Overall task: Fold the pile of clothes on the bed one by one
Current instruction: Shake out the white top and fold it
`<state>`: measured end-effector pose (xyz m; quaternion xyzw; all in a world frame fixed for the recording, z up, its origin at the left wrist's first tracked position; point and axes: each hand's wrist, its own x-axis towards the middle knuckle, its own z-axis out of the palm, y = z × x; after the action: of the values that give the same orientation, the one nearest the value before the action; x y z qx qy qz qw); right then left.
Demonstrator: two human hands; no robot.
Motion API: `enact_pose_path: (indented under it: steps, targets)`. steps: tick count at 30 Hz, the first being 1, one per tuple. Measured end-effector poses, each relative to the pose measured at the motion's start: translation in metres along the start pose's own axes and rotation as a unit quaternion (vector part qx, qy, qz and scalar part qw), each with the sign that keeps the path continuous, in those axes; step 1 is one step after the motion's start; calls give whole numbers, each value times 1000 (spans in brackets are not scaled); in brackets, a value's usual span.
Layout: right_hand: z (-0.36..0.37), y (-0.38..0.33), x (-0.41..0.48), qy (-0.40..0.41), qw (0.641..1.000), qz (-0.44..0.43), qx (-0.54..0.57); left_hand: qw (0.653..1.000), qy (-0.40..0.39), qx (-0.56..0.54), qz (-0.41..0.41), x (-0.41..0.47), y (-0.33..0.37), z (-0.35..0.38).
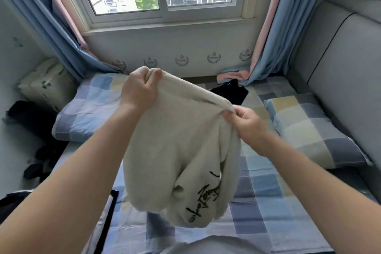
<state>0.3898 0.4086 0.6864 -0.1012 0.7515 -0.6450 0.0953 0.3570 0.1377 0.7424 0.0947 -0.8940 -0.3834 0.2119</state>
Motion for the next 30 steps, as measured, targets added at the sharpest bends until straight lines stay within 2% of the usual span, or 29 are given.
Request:
enact_pose_path:
  steps: [2, 3, 4, 5, 7, 8, 9, 15, 17, 19, 23, 25, 26, 27, 28, 30]
  targets:
    - [0, -18, 9, 14, 999, 6, 51, 999, 39, 32, -12, -8, -12, 11]
    - [0, -26, 12, 16, 997, 11, 81, 999, 39, 15, 6, -17, -13, 17]
    - [1, -33, 16, 21, 993, 16, 112, 999, 3, -21, 35, -29, -12, 22]
    - [1, -40, 17, 28, 989, 18, 142, 994, -71, -60, 58, -42, -7, 27]
    - [2, -50, 19, 36, 982, 17, 185, 957, -266, -105, 46, -69, 2, 38]
    - [2, -52, 19, 39, 979, 19, 197, 934, -334, -123, 29, -81, 1, 47]
    - [2, -54, 18, 44, 976, 23, 211, 923, -360, -131, 14, -89, -2, 57]
    - [-19, -61, 16, 82, 959, 23, 269, 958, -265, -102, 24, -102, -8, 95]
    - [-38, -59, 18, 123, 959, 8, 257, 968, -225, -105, 36, -97, -5, 90]
    - [-59, -47, 22, 183, 959, 4, 215, 975, -186, -116, 35, -88, -1, 82]
    - [-77, -1, 33, 333, 939, 62, 57, 975, -151, -161, -11, -67, 24, 71]
    - [-65, 12, 22, 360, 932, 3, -42, 969, -130, -204, -45, -59, 35, 67]
    - [-54, 13, 12, 347, 934, -48, -67, 965, -119, -227, -62, -55, 39, 64]
    - [-41, 13, 1, 300, 948, -84, -67, 959, -117, -247, -74, -52, 42, 63]
    - [-25, 14, -10, 221, 970, -88, -54, 954, -123, -261, -80, -50, 46, 62]
    - [9, 24, -25, 34, 999, -15, -35, 946, -146, -279, -81, -50, 52, 61]
